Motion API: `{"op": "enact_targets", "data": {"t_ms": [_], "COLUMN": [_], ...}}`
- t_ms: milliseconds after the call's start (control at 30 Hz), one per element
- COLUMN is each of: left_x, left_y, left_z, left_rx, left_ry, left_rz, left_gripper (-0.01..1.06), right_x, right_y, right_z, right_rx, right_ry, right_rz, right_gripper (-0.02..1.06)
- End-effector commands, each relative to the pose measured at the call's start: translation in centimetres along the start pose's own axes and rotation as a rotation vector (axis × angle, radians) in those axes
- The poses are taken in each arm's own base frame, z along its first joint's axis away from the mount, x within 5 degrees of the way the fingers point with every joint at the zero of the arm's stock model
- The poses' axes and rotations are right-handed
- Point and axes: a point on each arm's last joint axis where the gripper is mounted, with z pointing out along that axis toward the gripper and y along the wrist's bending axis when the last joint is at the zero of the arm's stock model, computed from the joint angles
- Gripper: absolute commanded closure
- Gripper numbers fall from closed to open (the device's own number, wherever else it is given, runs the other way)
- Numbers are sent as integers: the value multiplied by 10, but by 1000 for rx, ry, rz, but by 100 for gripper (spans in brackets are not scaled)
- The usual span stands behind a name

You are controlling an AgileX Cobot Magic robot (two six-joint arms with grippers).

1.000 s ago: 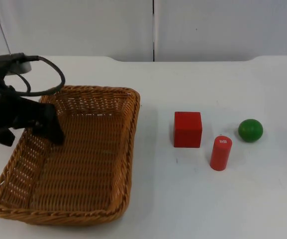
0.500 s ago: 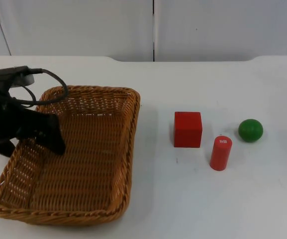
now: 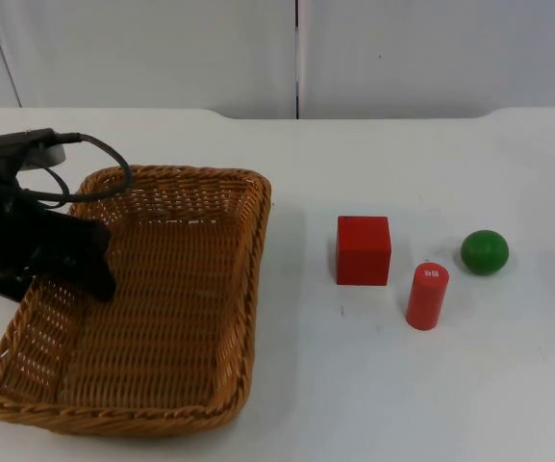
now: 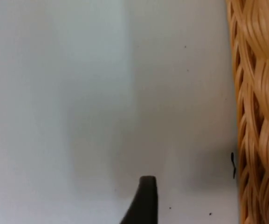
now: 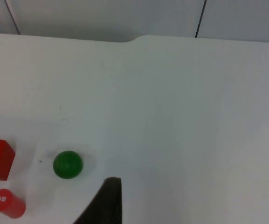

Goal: Pick up the basket with the left hand and place the object to the left of the red cylinder into the basket with the right hand.

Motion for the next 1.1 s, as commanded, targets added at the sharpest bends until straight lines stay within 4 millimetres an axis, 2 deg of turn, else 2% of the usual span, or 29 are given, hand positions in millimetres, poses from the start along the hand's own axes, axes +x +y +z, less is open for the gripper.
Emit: {"op": "enact_targets", "data": {"t_ms": [0,100,200,233,333,367,400,633,800,933,967,1067], "left_x": [1,1,0,0,0,0,1,3,2,-2,-2,-2], "left_y": [-3,-3,-3,-3,-2,-2,-3,-7,-14,-24,-24,-32], "left_z": [0,0,0,0,0,0,0,-3,-20,-52,-52,-74], "left_rx": [10,11,8,8,5,7,12,39,71,96,96,117], "left_ry": [16,17,14,14,9,11,19,52,55,10,10,-12], "left_rz": [-13,-27,-31,-31,-31,-31,-31,-110,-141,-131,-131,-121], "left_gripper": [32,36,53,53,86,91,102,105,105,105,105,105], "right_x": [-1,-1,-1,-1,0,0,1,1,1,0,0,1], "right_y": [-1,-1,-1,-1,-1,-1,-1,-1,-1,-1,-1,-1], "right_z": [-1,-1,-1,-1,-1,-1,-1,-1,-1,-1,-1,-1], "right_rx": [4,4,5,5,4,4,4,7,7,7,7,7], "right_ry": [-2,-2,-3,-3,7,7,14,15,15,12,12,15], "right_rz": [-9,-9,-11,-11,-11,-11,-11,-14,-14,-14,-14,-14], "right_gripper": [-1,-1,-1,-1,-1,-1,-1,-1,-1,-1,-1,-1]}}
